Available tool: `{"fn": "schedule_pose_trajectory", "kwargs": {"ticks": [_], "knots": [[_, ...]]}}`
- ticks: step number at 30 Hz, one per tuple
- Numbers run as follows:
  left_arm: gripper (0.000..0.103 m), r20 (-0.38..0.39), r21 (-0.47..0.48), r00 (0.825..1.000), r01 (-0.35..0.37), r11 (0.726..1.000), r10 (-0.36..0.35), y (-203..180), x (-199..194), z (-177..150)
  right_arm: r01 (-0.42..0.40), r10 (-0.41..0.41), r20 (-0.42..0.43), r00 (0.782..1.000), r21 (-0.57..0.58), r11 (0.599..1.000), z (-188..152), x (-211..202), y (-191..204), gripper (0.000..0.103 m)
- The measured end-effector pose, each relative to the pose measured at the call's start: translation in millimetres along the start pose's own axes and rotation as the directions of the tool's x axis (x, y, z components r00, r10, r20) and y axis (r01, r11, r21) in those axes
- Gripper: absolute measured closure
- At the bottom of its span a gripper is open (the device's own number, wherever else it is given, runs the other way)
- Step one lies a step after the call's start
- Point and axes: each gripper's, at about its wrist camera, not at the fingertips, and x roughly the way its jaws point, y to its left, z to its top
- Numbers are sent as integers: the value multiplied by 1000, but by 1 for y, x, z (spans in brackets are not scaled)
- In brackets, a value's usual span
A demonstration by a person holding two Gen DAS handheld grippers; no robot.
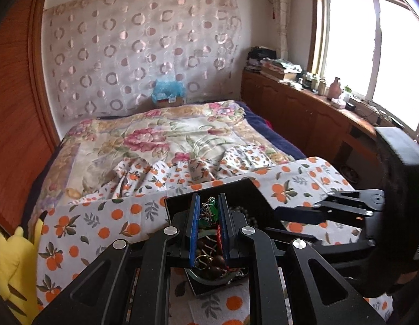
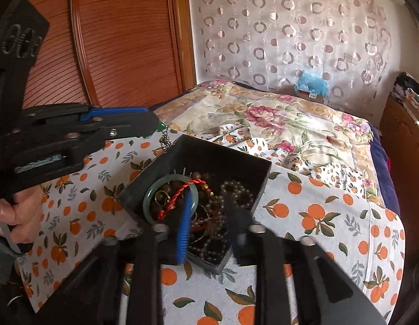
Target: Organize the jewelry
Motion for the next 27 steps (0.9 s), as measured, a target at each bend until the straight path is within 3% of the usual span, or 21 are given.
{"fn": "schedule_pose_trajectory", "kwargs": {"ticks": [4,7,11,16,18,22,27], "knots": [[89,-15,-19,1000,-21,1000,21,2,8,-5,3,-3,7,1000,19,1000,-5,-4,-4,71],[74,-18,-31,999,-28,999,28,3,6,-9,15,-16,13,1000,30,999,-11,-11,-5,71],[68,-23,-31,999,-48,998,48,1,-4,-16,36,-38,27,999,57,998,-19,-24,-7,71],[30,-7,-41,997,-73,997,73,-1,-25,-27,75,-80,52,995,88,993,-28,-45,-5,71],[19,4,-56,997,-78,995,78,-1,-34,-33,90,-96,62,993,102,991,-31,-53,-3,60],[8,22,-57,991,-129,990,131,-4,-53,-40,130,-141,78,987,133,983,-37,-69,2,42],[8,45,-61,988,-144,988,147,-8,-78,-47,150,-170,128,977,154,977,-41,-93,14,14]]}}
